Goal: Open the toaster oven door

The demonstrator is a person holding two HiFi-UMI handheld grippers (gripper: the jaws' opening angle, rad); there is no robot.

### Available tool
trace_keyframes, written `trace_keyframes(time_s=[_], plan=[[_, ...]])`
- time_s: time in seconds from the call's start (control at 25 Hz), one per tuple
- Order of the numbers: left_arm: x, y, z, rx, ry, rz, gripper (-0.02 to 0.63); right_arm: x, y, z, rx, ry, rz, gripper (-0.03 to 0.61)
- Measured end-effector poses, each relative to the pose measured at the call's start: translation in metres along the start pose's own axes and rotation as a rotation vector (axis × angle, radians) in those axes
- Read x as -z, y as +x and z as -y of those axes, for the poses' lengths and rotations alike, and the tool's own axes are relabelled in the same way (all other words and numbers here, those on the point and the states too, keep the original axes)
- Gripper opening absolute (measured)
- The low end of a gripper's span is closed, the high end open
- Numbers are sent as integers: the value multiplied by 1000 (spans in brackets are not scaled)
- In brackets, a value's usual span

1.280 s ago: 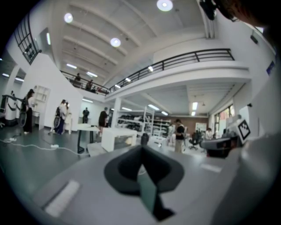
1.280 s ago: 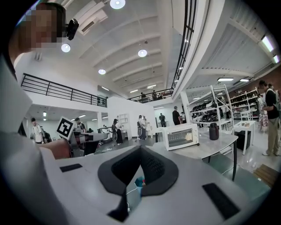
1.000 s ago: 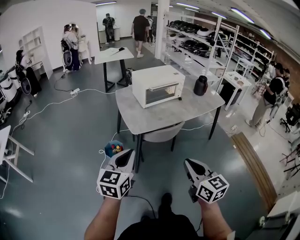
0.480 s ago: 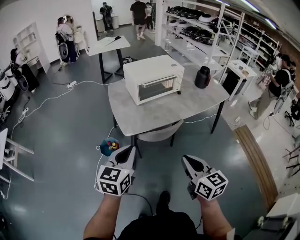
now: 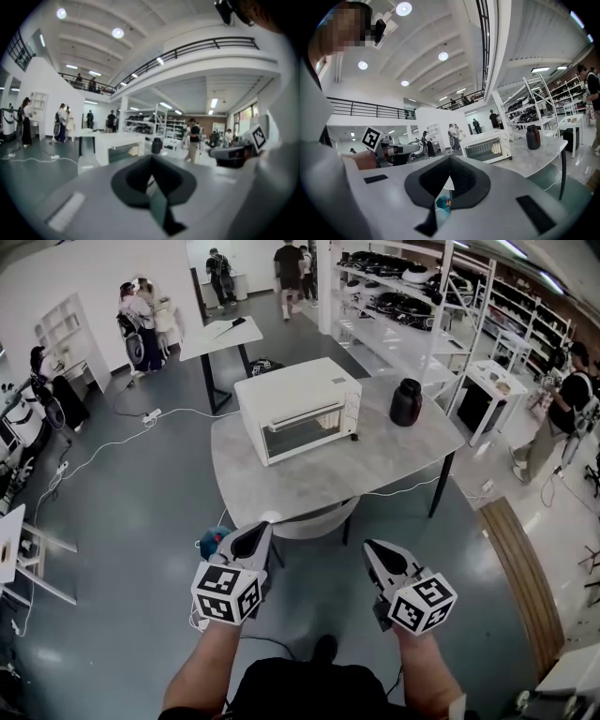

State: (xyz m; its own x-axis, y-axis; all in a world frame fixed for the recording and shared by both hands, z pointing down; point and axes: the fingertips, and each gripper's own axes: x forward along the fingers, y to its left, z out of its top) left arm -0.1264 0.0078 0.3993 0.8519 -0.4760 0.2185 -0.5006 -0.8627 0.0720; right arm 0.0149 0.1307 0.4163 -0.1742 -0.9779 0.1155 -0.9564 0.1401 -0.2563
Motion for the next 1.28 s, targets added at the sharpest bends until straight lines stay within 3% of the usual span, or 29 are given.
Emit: trace_keyframes(time_s=[0.24,0.52,0.72,0.92,1.28], plan=[[-1,28,14,2,3,-13,8,-1,-1,36,1,29,-8,-6],[0,54,-1,-15,-20,8,8,6,13,57,-3,27,-45,-6],[-13,84,-29,-15,-51,23,8,-14,39,72,10,7,-53,-6],[-30,127,-52,11,-27,45,8,-27,76,100,29,-7,-52,-6],[-60,198,-131,26,-4,52,8,-38,184,125,5,-19,-133,-6]])
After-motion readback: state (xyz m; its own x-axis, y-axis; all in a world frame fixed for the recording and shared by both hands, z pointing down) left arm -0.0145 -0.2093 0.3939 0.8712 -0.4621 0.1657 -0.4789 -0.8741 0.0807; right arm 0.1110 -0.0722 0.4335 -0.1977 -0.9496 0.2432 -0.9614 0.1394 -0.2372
